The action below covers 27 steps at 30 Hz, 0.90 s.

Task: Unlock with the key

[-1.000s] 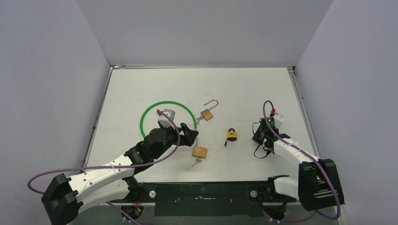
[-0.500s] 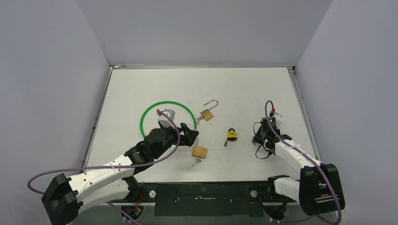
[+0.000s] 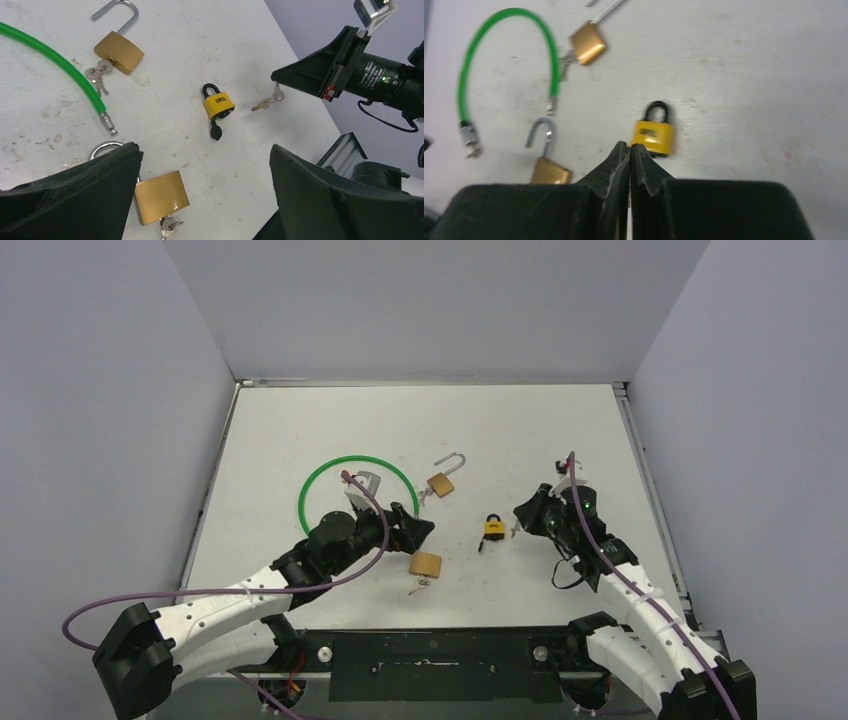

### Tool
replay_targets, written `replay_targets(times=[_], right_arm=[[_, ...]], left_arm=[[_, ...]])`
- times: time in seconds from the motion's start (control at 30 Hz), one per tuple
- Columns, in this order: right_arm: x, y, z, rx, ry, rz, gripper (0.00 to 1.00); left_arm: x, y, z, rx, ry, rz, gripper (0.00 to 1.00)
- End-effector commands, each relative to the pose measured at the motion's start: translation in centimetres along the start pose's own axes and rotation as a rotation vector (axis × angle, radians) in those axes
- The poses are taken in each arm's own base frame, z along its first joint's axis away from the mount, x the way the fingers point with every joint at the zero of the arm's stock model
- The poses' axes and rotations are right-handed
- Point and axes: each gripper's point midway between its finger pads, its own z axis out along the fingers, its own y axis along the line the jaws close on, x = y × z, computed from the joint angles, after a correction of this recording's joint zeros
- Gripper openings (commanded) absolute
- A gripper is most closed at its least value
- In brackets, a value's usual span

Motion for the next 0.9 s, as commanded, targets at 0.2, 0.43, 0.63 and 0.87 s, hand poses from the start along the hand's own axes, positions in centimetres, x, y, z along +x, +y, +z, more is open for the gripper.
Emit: replay_targets(times=[0.2,0.43,0.63,0.87], right_arm=[[-7.4,17.2,-10.7,-0.813,-0.37,-0.205,0.0],[-7.9,22.2,-15.7,-1.084,-0.394,-0.212,0.0],[-7.3,24.7,-18.2,-1.212,-0.378,-0.195,0.0],[-6.3,25.7,-18.8,-1.246,-0.357,-0.192,0.0]], left_arm=[[-4.3,-8.8,-0.3,0.361,-0.062,-0.039,0.97],[-6.4,-12.9,-1.2,0.545,-0.103,-0.07,0.95],[-6.9,-14.7,-0.8,0.614,-0.088,-0.065,0.73],[-6.7,-16.7,-2.0,0.745,-0.069,-0.075,0.43]])
